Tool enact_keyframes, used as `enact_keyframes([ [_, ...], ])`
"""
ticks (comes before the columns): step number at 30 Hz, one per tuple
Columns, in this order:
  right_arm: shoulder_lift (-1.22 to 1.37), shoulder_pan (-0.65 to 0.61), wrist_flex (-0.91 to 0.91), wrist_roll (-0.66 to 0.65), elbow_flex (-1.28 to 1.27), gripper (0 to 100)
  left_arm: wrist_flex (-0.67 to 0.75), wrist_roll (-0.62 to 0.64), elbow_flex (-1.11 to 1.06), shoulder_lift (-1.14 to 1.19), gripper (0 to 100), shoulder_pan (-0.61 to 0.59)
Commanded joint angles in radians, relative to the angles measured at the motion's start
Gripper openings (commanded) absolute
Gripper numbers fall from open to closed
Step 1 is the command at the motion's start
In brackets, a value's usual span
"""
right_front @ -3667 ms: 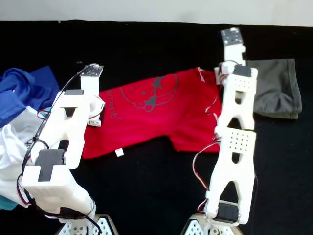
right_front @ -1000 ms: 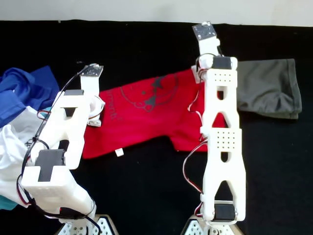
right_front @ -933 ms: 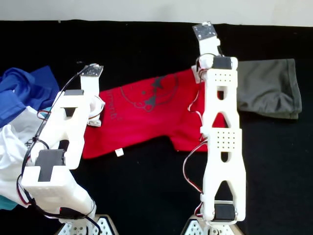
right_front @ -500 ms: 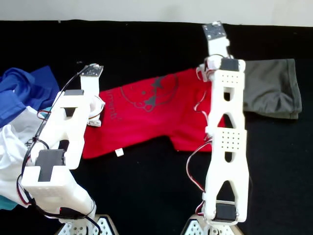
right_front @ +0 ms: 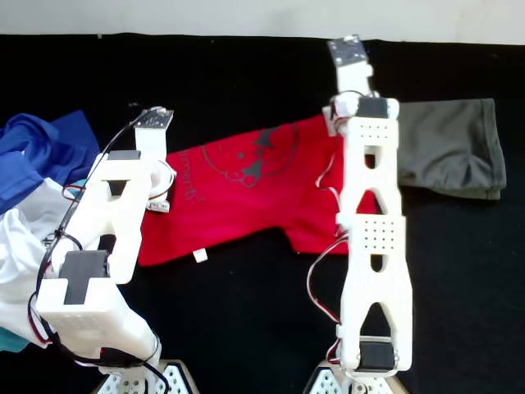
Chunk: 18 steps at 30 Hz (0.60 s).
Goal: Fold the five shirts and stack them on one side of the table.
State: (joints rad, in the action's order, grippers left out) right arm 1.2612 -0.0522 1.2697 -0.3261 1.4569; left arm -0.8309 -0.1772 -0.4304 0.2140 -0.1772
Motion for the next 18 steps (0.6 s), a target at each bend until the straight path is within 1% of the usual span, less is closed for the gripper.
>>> enact_keyframes([
  [1, 0.005, -0.004, -0.021, 0.009, 0.019, 0.9, 0.018, 0.008, -0.002, 0.008, 1, 0.002],
  [7, 0.085, 0.062, -0.056, 0.002, 0.027, 0.9, 0.018, 0.008, -0.002, 0.008, 1, 0.002],
  [12, 0.091, 0.125, -0.077, -0.118, 0.027, 0.9, 0.018, 0.008, -0.002, 0.008, 1, 0.002],
  [18, 0.087, 0.166, -0.077, -0.124, 0.081, 0.9, 0.018, 0.008, -0.002, 0.008, 1, 0.002],
])
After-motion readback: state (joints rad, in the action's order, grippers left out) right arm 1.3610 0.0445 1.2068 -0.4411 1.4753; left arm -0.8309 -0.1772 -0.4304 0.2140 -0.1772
